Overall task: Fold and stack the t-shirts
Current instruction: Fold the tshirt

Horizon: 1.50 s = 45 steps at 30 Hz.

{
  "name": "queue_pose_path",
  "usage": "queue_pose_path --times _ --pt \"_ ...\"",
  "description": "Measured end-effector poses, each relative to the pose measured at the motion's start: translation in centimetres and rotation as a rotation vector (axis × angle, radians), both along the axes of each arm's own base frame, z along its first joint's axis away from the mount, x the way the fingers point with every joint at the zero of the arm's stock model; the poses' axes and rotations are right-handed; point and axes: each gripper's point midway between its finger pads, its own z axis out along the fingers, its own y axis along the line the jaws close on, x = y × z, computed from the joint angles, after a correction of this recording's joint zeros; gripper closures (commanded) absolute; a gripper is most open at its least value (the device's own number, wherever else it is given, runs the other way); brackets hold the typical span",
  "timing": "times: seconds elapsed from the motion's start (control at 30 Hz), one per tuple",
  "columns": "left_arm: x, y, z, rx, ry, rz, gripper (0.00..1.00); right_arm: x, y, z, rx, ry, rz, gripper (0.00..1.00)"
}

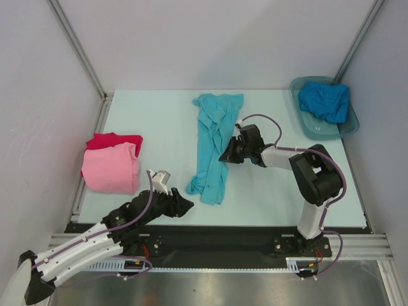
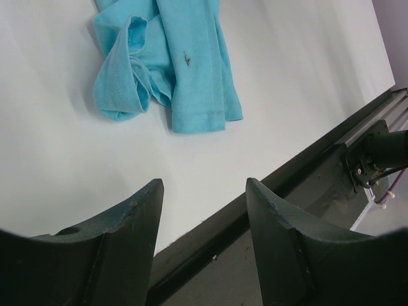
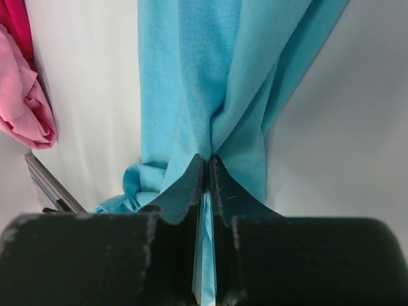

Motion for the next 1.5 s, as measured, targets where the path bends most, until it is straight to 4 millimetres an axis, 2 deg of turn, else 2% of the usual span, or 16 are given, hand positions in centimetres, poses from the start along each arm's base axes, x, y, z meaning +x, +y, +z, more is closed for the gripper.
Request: queue_pose_path --times 0.17,0.47,0.8,0.9,0.93,1.13,1.27,1.5 --pt "0.1 -0.1 -0.4 0.009 0.007 0.000 0.40 -0.1 -0.2 0.5 -0.001 0.001 -0.002 1.00" --pt "0.3 -0.4 -0.3 0.003 0.003 -0.001 0.41 0.3 0.1 3.4 0.027 -0.045 0.002 1.00" --pt "0.3 -0.4 -0.4 0.007 0.005 -0.001 0.41 0.2 0.3 3.6 0.027 -0.041 0.011 1.00" --pt "0.2 -0.4 -0.4 0.008 0.006 -0.001 0.41 0.2 0.3 3.5 0.026 -0.039 0.011 0.87" --pt "0.2 -0.4 -0.4 0.008 0.006 -0.001 0.41 0.1 0.2 3.5 0.023 -0.037 0.012 0.78" --pt "0.3 -0.4 -0.4 0.008 0.006 -0.001 0.41 -0.2 -0.1 3.0 0.004 -0.028 0.019 0.58" --pt "0.3 -0.4 -0.4 0.008 0.006 -0.001 0.41 -0.3 -0.2 2.9 -0.003 -0.020 0.019 0.55" --pt "0.3 -0.4 -0.5 0.010 0.007 -0.001 0.41 -0.4 -0.2 3.0 -0.004 -0.019 0.018 0.57"
